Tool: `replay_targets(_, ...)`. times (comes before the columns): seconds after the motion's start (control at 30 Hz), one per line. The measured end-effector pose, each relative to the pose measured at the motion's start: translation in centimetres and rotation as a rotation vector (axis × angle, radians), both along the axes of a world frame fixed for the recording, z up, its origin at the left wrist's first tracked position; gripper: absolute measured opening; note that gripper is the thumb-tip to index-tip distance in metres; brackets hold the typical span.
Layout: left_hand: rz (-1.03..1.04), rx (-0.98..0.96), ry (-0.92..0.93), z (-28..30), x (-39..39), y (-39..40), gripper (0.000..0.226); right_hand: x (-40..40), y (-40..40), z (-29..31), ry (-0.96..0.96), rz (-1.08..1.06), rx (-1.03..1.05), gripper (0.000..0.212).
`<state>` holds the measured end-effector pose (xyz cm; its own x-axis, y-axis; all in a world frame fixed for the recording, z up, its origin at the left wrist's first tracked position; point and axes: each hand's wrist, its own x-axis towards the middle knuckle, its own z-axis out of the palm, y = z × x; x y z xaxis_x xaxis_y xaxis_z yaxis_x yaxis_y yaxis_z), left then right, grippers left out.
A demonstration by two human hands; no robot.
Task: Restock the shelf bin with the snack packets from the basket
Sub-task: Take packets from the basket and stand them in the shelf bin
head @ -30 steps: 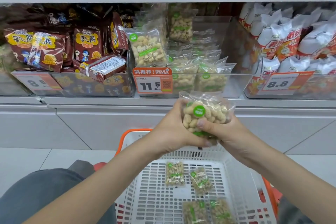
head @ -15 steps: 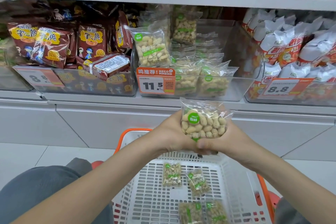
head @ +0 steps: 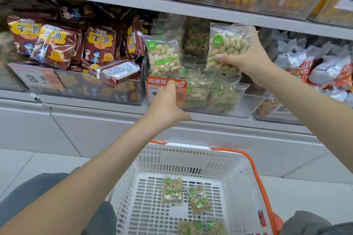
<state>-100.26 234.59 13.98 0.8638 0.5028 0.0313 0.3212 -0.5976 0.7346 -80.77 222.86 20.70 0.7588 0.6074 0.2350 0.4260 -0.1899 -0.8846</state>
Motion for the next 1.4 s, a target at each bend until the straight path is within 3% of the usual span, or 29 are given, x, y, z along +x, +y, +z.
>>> replay_targets(0.17, -0.016, -0.048, 0.066, 0.0, 0.8, 0.5, 0.076, 2.6, 5.3, -1.2, -0.001, -0.086, -0.032, 0.087)
replay_targets(0.3, -0.055, -0.024, 0.081, -0.1, 0.6, 0.9, 0.073, 4.3, 8.1, -1.1, 0.039, -0.043, -0.029, 0.105)
replay_targets(0.4, -0.069, -0.050, 0.096, 0.0, 0.6, 1.5, 0.070, 4.8, 9.7, -0.9, 0.091, 0.069, -0.210, 0.099)
replay_targets(0.5, -0.072, -0.063, 0.112, 0.2, 0.8, 1.6, 0.069, 5.7, 10.4, -1.9, 0.105, 0.098, -0.303, 0.125)
replay_targets(0.63, -0.062, -0.039, 0.143, 0.4, 0.8, 1.4, 0.068, 6.6, 9.6, -2.6, 0.061, 0.053, -0.243, 0.136)
replay_targets(1.0, -0.048, 0.003, 0.136, -0.3, 0.7, 1.3, 0.068, 4.6, 9.2, -3.9, -0.021, -0.131, -0.245, 0.086)
replay_targets(1.2, -0.057, 0.062, 0.147, -1.1, 0.3, 1.8, 0.067, 2.7, 7.5, -3.6, -0.044, -0.223, -0.141, 0.075)
replay_targets(1.3, -0.086, 0.119, 0.161, -2.0, 0.0, 1.8, 0.062, 0.3, 3.6, -5.0, -0.150, -0.291, -0.009, 0.062)
replay_targets(1.4, -0.164, 0.170, 0.245, -3.7, -0.2, 0.9, 0.054, -4.2, -1.3, -7.5, -0.400, -0.291, 0.147, 0.036)
